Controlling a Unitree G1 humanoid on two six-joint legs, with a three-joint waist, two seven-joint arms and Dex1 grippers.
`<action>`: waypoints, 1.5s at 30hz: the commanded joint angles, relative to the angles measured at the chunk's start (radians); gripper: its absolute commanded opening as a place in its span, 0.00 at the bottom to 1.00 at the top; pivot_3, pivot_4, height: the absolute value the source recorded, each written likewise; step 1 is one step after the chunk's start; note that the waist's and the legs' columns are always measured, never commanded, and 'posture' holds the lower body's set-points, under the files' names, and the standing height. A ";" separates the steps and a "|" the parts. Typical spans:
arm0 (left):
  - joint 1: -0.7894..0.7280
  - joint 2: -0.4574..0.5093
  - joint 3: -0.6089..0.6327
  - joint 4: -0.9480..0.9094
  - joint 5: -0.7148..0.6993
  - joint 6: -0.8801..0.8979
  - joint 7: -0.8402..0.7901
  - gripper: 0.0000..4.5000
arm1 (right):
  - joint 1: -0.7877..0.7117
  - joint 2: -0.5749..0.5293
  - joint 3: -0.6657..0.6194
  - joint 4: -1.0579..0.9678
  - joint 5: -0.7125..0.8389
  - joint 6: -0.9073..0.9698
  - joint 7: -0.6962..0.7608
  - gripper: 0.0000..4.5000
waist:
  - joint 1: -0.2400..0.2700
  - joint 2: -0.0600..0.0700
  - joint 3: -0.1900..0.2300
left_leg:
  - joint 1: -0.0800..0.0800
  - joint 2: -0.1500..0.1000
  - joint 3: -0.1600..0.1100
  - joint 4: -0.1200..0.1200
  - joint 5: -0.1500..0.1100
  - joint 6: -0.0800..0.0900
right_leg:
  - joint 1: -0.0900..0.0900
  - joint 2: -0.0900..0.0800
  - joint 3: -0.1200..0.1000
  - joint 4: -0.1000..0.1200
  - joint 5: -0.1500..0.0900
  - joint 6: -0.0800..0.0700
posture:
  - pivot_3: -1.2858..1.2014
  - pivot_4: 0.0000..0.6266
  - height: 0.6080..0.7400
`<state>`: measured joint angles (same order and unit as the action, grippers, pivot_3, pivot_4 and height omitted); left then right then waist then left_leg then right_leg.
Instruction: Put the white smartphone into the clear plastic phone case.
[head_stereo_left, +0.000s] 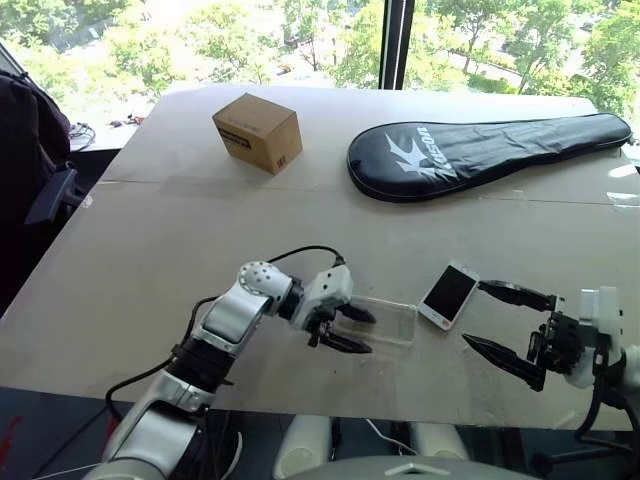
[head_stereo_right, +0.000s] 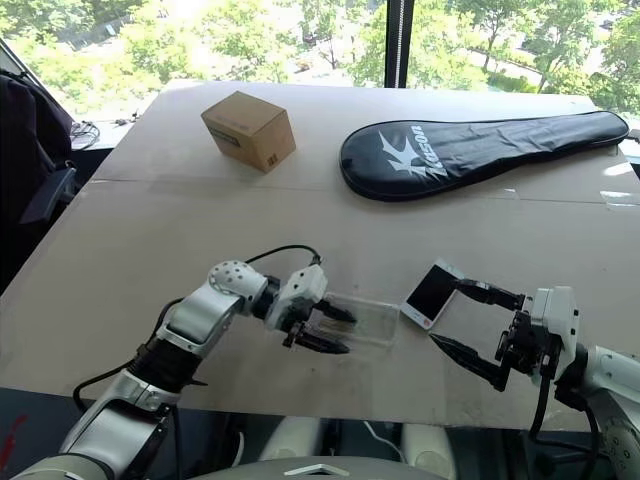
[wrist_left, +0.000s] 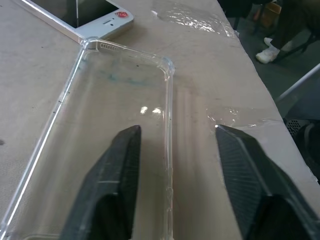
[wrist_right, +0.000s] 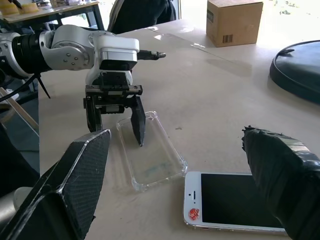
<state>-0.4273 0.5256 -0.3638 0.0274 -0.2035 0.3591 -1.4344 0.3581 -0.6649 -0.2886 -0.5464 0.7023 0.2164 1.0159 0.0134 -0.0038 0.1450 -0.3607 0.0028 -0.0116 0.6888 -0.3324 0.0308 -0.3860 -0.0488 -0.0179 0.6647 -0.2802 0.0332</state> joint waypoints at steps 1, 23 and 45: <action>-0.010 0.024 0.027 -0.037 -0.021 0.017 0.023 0.97 | -0.005 -0.044 -0.006 -0.012 -0.027 -0.009 0.034 1.00 | 0.000 0.000 0.000 | 0.000 0.000 0.000 0.000 0.000 0.000 | 0.000 0.000 0.000 0.000 0.000 0.000 | 0.52 0.24 1.00; 0.028 0.185 0.224 -0.400 -0.286 0.247 0.137 0.99 | -0.746 -0.073 0.385 0.541 -0.301 0.288 0.081 1.00 | -0.021 -0.002 0.004 | -0.001 0.000 -0.001 0.000 0.000 0.000 | -0.001 -0.002 0.002 -0.001 0.000 0.000 | 0.52 0.24 1.00; -0.013 0.191 0.201 -0.411 -0.281 0.237 0.272 0.99 | -0.495 -0.334 0.336 0.327 -0.243 0.463 0.276 1.00 | 0.005 -0.002 0.004 | -0.020 -0.001 -0.014 0.011 0.000 0.000 | -0.009 -0.005 -0.013 -0.002 0.000 0.000 | 0.52 0.24 1.00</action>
<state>-0.4270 0.7172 -0.1689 -0.3705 -0.4719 0.6131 -1.1537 -0.1878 -1.0069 0.0676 -0.1633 0.4287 0.6907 1.2953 0.0186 -0.0054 0.1491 -0.3810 0.0014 -0.0260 0.7001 -0.3323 0.0303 -0.3941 -0.0537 -0.0312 0.6628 -0.2799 0.0332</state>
